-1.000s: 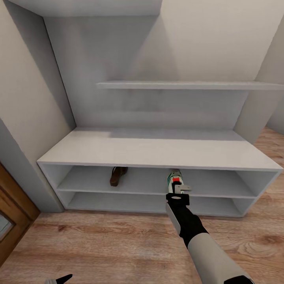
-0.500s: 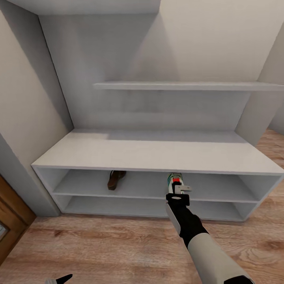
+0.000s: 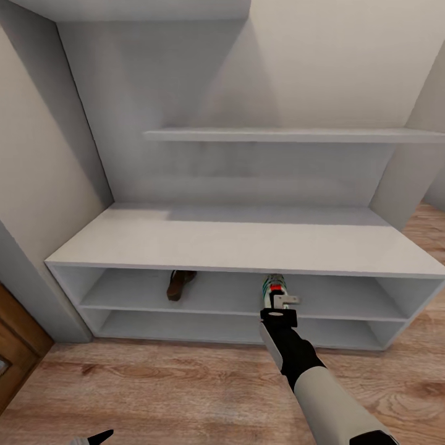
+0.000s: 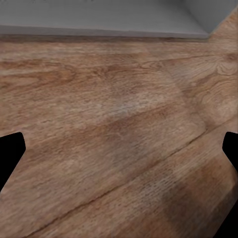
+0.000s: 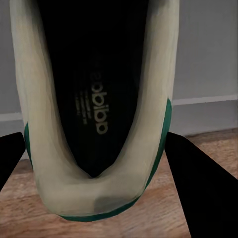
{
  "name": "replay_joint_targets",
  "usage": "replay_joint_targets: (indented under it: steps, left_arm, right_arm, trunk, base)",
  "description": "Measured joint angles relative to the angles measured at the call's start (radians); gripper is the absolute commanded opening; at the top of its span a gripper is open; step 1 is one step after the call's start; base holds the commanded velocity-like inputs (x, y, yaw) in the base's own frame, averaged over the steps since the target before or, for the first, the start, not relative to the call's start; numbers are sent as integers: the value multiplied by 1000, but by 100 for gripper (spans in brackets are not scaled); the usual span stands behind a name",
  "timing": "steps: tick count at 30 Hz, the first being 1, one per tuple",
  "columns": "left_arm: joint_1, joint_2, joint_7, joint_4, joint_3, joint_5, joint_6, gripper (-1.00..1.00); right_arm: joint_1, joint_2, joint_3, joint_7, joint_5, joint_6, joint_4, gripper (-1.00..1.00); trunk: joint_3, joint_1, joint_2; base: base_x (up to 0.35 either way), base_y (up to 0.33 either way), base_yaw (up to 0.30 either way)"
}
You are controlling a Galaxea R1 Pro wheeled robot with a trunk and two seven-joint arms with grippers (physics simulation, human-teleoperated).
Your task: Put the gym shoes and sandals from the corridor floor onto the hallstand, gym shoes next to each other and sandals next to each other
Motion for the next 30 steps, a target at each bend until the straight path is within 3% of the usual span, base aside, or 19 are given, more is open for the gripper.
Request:
replay_joint_targets:
  steps: [30]
  left_arm:
    - [0,-1,1,1,0,0,0,100]
  right_arm:
    - [0,0,0,0,0,0,2,-100]
  trunk:
    - [0,0,0]
  base:
    - [69,-43,0]
